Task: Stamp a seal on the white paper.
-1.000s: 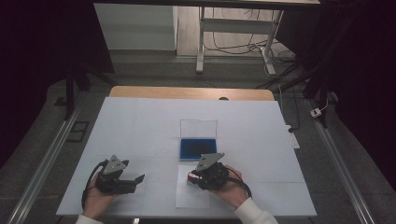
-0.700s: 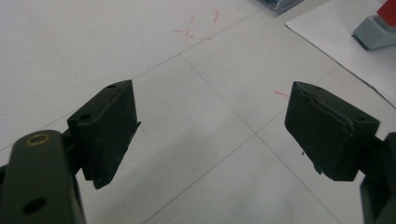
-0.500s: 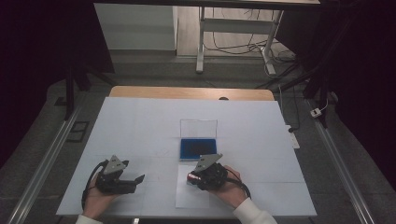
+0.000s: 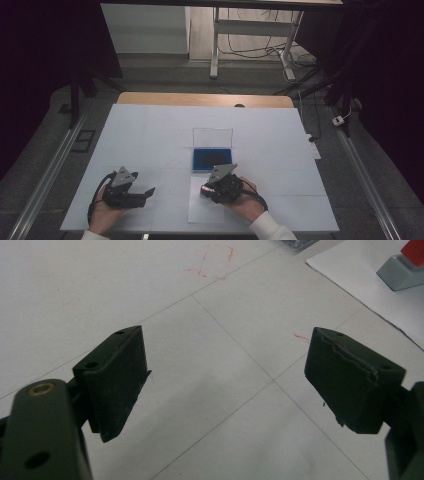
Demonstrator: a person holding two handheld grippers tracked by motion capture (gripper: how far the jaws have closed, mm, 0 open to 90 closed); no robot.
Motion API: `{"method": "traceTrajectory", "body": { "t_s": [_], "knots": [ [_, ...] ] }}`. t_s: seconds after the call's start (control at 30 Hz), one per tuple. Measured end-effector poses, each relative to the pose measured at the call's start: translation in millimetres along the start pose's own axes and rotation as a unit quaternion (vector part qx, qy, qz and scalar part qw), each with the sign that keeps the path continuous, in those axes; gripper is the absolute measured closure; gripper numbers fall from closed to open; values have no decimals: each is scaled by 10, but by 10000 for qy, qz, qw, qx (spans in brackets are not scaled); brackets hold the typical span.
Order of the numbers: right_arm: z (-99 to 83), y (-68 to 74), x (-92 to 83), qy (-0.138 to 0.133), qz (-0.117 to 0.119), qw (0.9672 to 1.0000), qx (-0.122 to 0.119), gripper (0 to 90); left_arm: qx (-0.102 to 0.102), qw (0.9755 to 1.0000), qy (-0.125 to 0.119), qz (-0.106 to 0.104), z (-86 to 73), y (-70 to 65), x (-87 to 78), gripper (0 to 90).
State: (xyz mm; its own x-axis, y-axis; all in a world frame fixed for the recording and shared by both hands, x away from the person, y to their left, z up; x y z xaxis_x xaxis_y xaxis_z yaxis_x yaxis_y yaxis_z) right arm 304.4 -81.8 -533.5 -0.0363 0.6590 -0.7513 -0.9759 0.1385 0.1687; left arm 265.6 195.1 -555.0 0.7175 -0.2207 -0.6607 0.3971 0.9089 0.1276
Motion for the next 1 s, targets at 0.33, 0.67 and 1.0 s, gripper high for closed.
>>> {"method": "traceTrajectory", "body": {
  "t_s": [0.33,0.67,1.0],
  "knots": [
    [14,2,7,86,-7,9999,68,695,23,10000,17,-7,-5,-4,3,177],
    [14,5,39,302,-57,9994,126,700,27,10000,36,12,-15,-9,2,177],
    [-3,5,47,293,-62,9995,83,702,31,10000,72,-23,-26,-11,5,177]
  ]
}}
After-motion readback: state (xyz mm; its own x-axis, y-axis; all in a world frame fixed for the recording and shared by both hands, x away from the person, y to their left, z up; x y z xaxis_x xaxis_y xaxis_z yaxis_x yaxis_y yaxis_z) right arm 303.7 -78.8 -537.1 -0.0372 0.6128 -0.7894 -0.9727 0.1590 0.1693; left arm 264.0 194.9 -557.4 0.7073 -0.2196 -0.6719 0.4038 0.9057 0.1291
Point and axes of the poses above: each handheld gripper's, and its own axes: x roughly forward along the jaws, z roughly out of its top, y roughly to its left, the point moved 5 cm from there along x, roughly forward along the jaws, and after that the axes turned 15 degrees about z, right-handed, at the moved point
